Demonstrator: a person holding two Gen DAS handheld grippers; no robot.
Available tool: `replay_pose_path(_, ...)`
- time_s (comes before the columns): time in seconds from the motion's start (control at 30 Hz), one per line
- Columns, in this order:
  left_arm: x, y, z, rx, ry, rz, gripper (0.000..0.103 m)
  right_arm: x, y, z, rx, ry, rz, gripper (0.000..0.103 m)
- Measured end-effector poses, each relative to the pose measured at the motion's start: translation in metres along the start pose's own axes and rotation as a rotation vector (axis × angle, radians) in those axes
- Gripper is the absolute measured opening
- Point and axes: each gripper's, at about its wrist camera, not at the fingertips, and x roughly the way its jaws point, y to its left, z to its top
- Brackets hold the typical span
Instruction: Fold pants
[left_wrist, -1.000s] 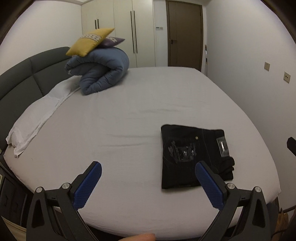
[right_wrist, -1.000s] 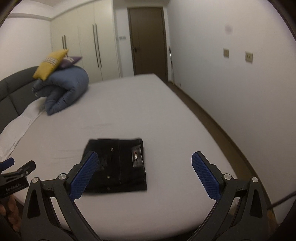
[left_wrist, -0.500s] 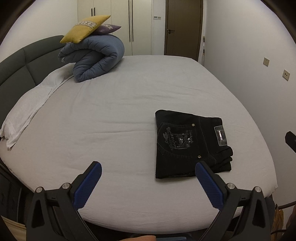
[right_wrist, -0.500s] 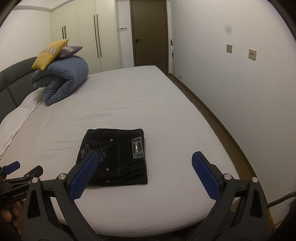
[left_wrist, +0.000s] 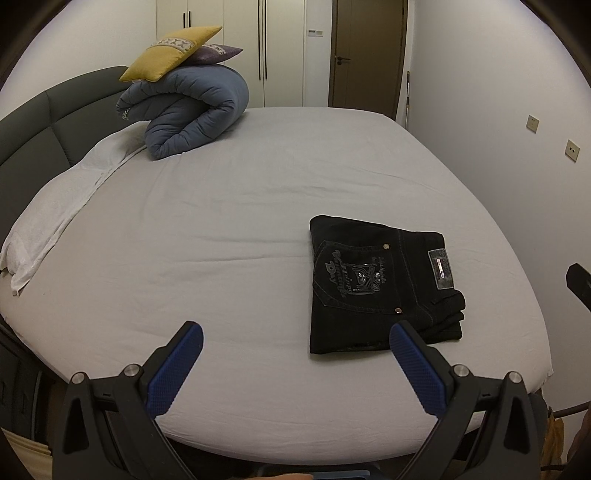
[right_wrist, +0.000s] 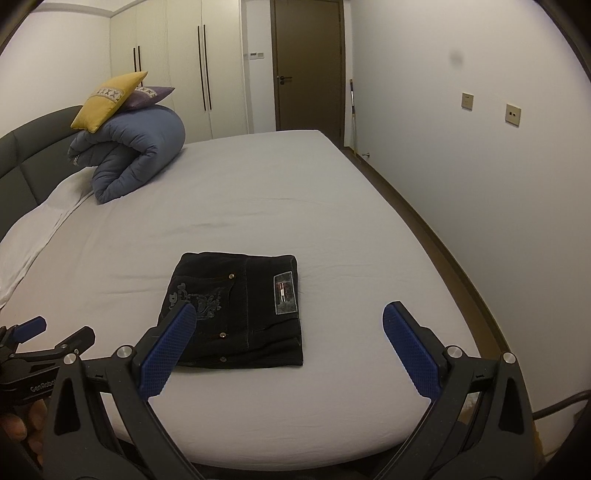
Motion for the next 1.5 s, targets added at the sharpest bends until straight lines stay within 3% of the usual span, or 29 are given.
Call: replay_pose_path(1.5,0.0018,-0.0061,-0.0036,0.002,0.01,-0.01,0.103,0.0041,0.0078,-0.0046,-0.001,0.011,0.012,0.103)
